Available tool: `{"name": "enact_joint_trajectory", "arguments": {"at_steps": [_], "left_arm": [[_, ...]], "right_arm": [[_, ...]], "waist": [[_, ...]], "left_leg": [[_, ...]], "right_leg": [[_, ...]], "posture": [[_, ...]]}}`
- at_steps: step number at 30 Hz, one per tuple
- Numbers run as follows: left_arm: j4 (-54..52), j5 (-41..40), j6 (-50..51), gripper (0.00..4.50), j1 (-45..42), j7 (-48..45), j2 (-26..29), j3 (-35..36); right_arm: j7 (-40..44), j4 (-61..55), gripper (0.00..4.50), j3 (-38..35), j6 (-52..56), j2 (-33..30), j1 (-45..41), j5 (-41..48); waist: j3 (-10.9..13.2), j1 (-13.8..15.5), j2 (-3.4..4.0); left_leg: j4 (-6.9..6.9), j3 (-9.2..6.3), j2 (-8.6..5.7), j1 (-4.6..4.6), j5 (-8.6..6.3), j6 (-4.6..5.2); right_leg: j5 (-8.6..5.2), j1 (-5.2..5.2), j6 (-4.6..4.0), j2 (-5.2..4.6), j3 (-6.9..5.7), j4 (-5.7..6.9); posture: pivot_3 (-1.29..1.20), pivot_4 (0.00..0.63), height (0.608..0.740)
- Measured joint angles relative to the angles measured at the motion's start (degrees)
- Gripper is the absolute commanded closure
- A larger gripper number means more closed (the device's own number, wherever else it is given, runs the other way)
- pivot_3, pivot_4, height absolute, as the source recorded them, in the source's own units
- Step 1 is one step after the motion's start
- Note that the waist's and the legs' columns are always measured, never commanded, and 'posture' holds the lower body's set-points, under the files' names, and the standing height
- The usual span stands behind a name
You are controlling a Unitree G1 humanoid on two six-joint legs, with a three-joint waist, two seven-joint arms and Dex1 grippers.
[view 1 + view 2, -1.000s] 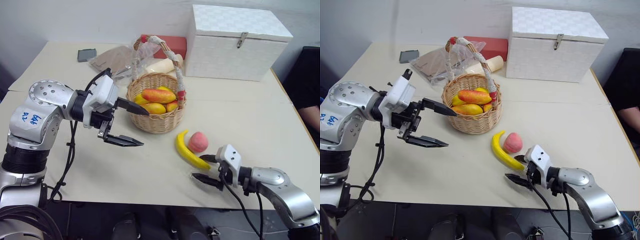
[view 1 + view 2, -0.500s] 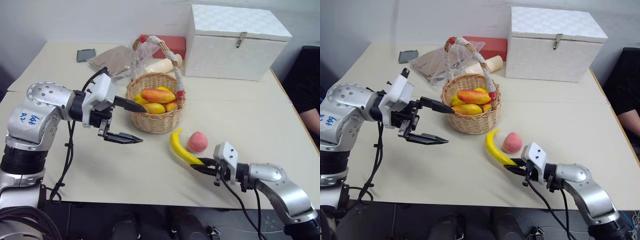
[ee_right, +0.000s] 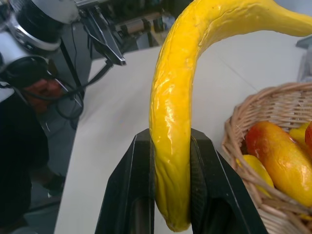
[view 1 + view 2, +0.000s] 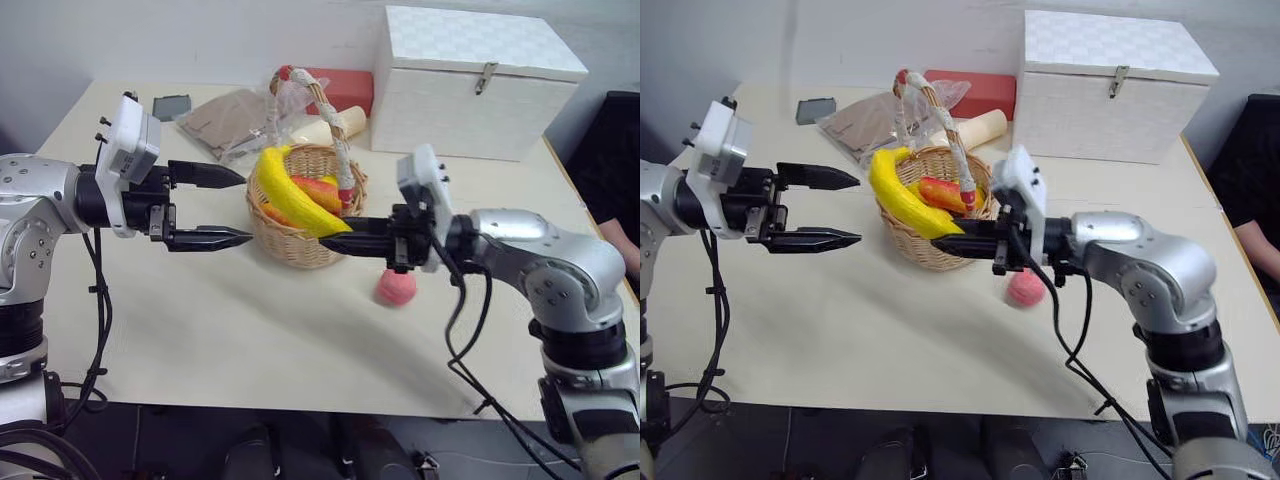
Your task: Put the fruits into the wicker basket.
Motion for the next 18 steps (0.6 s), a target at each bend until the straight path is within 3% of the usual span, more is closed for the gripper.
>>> {"name": "enact_joint_trajectory", "arguments": {"at_steps": [5,8,14,18], "left_arm": [[-1.27,-0.6,-0.05,0.0,1.94,1.49,-0.05,1.01],[-2.06,-0.68,-0.17,0.0,2.71,2.11,-0.05,1.21],[-2.31,-0.75,-0.3,0.0,3.48,3.14,-0.1,1.46],[-2.35,-0.77,-0.58,0.0,3.81,3.38,-0.1,1.46]], "right_arm": [[-5.38,6.57,4.06,4.83,1.17,8.54,-3.36,-6.22],[-8.29,7.8,4.06,5.29,1.21,12.69,-5.12,-8.42],[-16.34,13.47,4.06,4.02,-0.33,18.7,-7.66,-14.37],[-17.61,14.71,2.76,2.94,-1.42,18.87,-8.14,-17.1]], "waist": [[0.0,-0.86,0.0],[0.0,-0.94,0.0],[0.0,-1.02,0.0],[0.0,-1.02,0.0]], "left_leg": [[-0.01,0.08,0.02,-0.19,0.04,-0.07],[0.16,0.07,0.02,-0.63,0.1,-0.12],[0.42,0.08,0.02,-0.7,0.13,-0.12],[0.4,0.08,0.01,-0.71,0.12,-0.11]], "right_leg": [[-0.01,-0.31,-0.02,0.01,0.05,0.25],[-0.01,-0.82,-0.03,0.01,0.05,0.56],[-0.03,-0.9,-0.05,0.0,0.06,0.82],[-0.03,-0.91,-0.06,0.0,0.05,0.82]], "posture": [[0.0,0.15,0.74],[0.0,0.15,0.74],[0.0,0.15,0.74],[0.0,0.15,0.74]]}}
